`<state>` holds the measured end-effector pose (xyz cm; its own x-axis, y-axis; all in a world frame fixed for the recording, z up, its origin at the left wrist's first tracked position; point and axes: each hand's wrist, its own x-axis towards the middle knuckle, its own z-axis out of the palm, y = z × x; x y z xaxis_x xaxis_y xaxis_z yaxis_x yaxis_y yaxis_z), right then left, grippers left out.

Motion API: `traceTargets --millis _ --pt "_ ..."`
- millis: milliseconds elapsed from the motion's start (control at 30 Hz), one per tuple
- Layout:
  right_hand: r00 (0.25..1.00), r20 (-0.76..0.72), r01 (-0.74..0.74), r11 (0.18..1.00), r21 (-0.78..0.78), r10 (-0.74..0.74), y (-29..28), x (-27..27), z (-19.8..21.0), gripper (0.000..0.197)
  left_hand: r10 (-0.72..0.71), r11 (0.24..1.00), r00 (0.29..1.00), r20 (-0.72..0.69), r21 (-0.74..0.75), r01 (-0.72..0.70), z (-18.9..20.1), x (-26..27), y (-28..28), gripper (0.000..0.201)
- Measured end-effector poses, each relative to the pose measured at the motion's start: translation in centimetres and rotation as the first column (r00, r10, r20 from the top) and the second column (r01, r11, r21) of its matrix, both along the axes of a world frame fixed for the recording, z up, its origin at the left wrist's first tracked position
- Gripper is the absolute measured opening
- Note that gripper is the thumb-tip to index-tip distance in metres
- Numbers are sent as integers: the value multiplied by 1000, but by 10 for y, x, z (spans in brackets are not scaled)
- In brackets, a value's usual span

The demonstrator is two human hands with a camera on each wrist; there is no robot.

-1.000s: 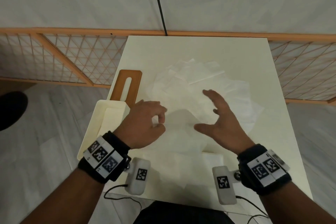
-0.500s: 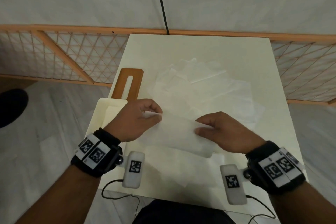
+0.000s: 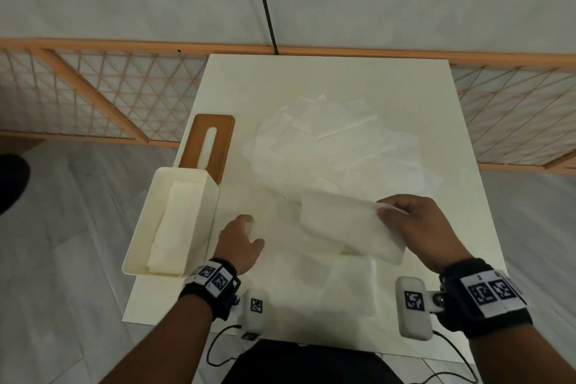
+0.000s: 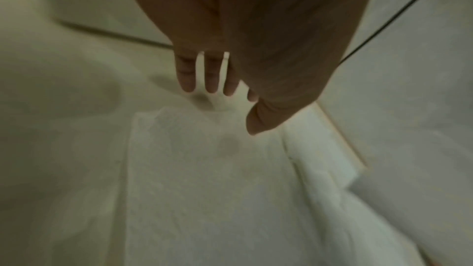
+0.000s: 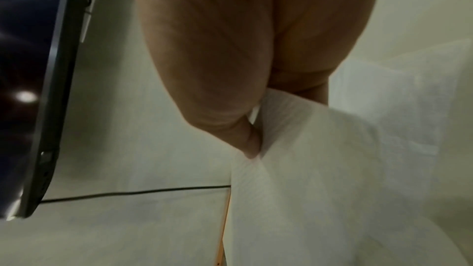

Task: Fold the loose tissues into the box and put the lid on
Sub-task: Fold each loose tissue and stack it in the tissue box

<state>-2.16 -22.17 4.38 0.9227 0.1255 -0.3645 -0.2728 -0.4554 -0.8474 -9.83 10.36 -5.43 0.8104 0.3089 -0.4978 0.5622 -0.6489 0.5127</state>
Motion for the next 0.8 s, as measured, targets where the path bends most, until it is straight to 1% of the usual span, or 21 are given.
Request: traceTargets --millis 67,133,333,433,500,567,667,733,800 --pt "999 11 50 999 22 -50 -4 -1 0 21 36 999 999 -9 35 -35 -12 6 3 71" --pt "997 18 72 997 26 -72 -8 -3 1 20 53 997 998 13 51 -54 -17 13 2 71" --pt "996 0 90 996 19 -90 -22 -8 -4 19 84 996 996 12 40 -85 -26 19 -3 41" --pt "994 -5 111 994 22 -111 -28 -11 -8 19 60 998 998 3 25 -60 -21 20 -3 30" --pt "992 -8 126 992 28 -126 -32 -11 -9 18 20 1000 999 43 15 -20 -9 23 -2 21" --pt "991 -5 135 990 30 -135 -36 -11 -9 18 -21 1000 993 115 -8 22 9 29 -1 15" --pt "988 -13 157 986 46 -157 -42 -11 -11 20 -55 990 973 225 -116 82 44 44 1 19" --pt "983 -31 181 981 65 -179 -45 -11 -13 21 -54 968 953 299 -220 123 68 56 2 25" --pt "982 -38 188 980 71 -185 -47 -10 -14 22 -42 947 926 375 -281 157 87 71 0 30"
